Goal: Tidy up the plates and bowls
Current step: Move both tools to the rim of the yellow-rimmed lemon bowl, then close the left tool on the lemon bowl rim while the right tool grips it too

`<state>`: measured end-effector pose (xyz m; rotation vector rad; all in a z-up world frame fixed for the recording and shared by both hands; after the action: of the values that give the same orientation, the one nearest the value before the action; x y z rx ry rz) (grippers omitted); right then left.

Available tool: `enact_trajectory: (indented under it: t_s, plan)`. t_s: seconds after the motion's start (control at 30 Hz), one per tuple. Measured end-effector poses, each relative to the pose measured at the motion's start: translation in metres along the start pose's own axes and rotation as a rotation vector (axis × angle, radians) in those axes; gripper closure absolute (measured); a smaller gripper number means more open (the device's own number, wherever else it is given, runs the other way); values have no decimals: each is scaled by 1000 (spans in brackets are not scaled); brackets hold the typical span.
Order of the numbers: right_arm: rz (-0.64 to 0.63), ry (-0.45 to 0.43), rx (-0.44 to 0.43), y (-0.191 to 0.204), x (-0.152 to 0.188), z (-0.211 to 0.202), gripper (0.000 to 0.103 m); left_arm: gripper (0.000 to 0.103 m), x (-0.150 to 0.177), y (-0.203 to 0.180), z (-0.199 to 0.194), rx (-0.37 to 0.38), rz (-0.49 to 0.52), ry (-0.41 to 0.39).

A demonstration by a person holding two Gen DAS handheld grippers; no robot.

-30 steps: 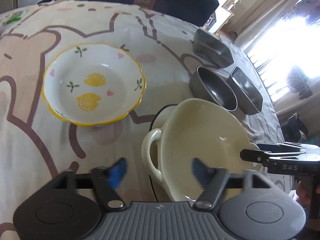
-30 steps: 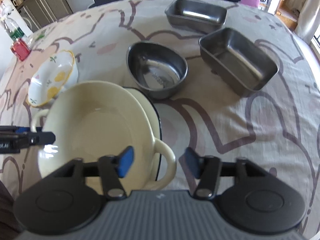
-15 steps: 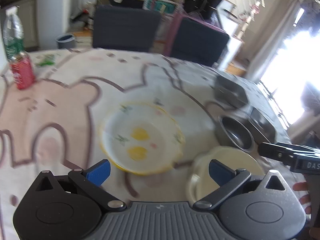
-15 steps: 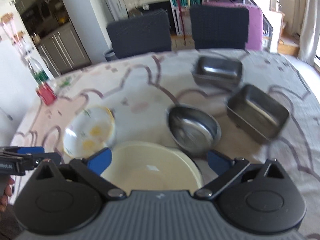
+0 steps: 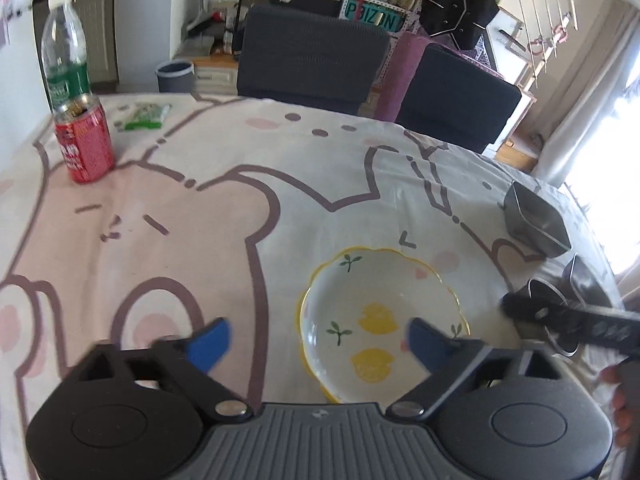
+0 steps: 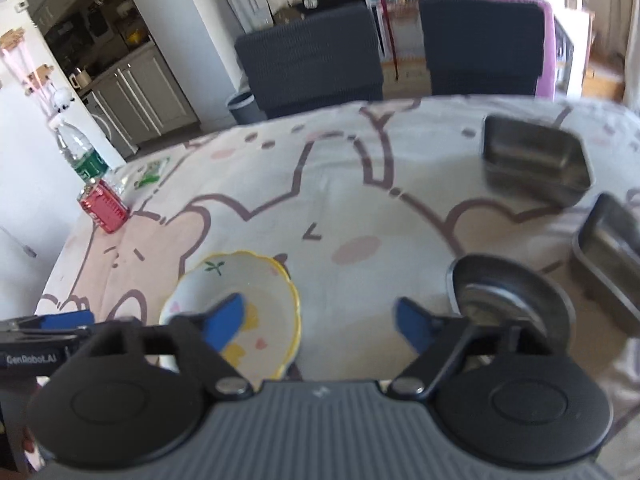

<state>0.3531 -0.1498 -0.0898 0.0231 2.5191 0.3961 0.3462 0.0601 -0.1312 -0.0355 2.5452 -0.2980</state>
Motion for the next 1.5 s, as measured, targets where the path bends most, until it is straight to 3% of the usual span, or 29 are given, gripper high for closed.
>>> enact_trajectory:
  t_s: [0.13, 0.33, 0.53, 0.77, 1.13, 1.33, 1.5]
  plan:
    - [-22, 68, -14, 9, 1, 28, 34, 40, -5, 1, 14, 7, -4, 25]
    - [-74, 126, 9, 22, 6, 53, 60, 60, -9, 12, 40, -18, -7, 69]
    - [-88, 181, 1, 24, 10, 75, 65, 84, -4, 16, 57, -9, 2, 128]
    - [-98, 263, -27, 22, 20, 89, 74, 88, 4, 17, 62, 36, 7, 171]
    - [-121, 257, -19, 28, 20, 88, 83, 90, 9, 14, 72, 57, 6, 182]
    - [-140, 239, 5, 30, 21, 88, 82, 91, 9, 10, 71, 31, 0, 170]
    - [-156, 230, 17, 31, 22, 84, 87, 93, 4, -1, 56, -39, 81, 101]
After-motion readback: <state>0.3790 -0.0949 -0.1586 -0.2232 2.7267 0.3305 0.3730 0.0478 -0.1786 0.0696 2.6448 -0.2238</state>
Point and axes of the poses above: each gripper's, at about its wrist camera, not at the fingertips, and z roughly the way its jaws point, y to its left, x to its underside, the point moved 5 cm from there along z, roughly the way its jaws point, and after that the axes turned 1 degree about -x, right-handed, at the moved point
